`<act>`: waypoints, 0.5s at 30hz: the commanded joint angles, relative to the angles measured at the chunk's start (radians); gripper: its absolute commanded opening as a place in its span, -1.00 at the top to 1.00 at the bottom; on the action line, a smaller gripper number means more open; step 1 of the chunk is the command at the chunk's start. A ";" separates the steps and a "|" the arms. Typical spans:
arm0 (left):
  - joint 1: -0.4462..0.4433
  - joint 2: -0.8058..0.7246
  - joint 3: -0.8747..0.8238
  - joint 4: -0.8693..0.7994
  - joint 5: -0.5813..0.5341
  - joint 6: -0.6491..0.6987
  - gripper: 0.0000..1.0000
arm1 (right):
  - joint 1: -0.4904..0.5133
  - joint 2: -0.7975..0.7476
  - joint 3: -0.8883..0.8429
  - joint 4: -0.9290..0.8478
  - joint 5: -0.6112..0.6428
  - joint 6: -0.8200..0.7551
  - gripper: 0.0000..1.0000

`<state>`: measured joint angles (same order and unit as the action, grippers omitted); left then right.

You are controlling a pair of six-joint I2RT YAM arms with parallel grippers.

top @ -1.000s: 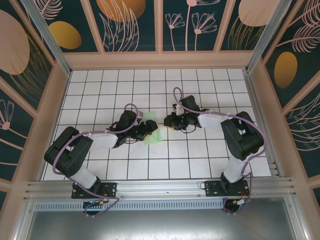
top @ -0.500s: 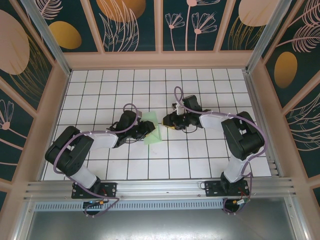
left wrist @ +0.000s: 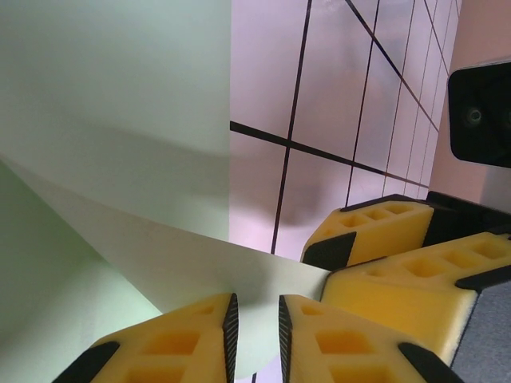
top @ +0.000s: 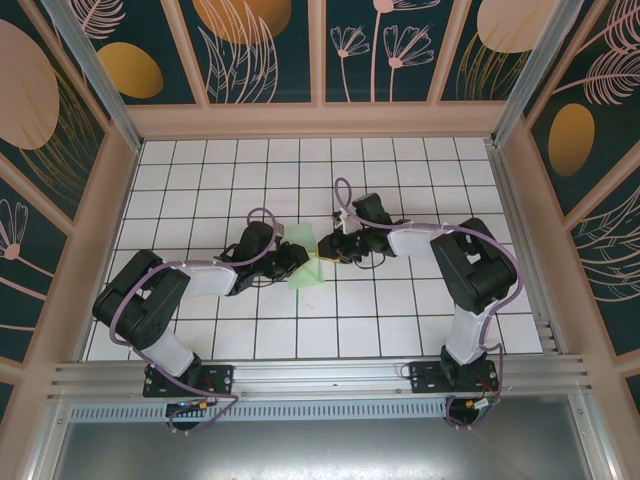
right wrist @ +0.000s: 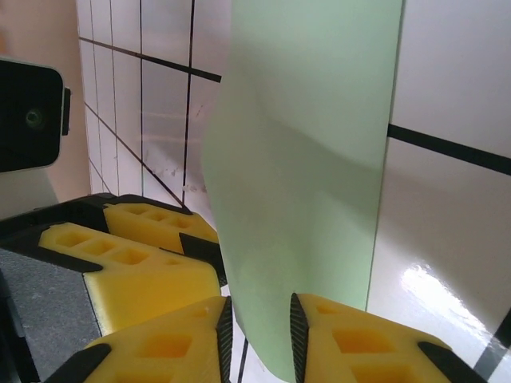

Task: Fold a paper plane with a square sheet of paper (pick it up from the middle)
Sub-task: Fold the triangle a second time at the center of the table.

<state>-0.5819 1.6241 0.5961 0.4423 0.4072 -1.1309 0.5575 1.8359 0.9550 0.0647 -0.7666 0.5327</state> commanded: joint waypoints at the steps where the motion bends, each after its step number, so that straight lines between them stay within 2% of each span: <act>1: -0.005 0.011 0.006 0.021 -0.004 0.005 0.52 | 0.007 0.021 0.035 0.020 -0.036 -0.027 0.46; 5: -0.005 0.010 0.007 0.021 -0.002 0.005 0.53 | 0.007 0.028 0.039 0.016 -0.043 -0.034 0.60; 10: -0.006 -0.003 0.010 0.022 -0.003 0.011 0.54 | 0.007 0.043 0.061 -0.015 -0.016 -0.074 0.89; 15: -0.005 -0.018 0.014 0.024 0.007 0.025 0.55 | 0.001 0.079 0.101 -0.054 0.003 -0.138 0.95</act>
<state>-0.5819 1.6241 0.5961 0.4446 0.4080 -1.1297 0.5583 1.8862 1.0145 0.0402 -0.7753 0.4591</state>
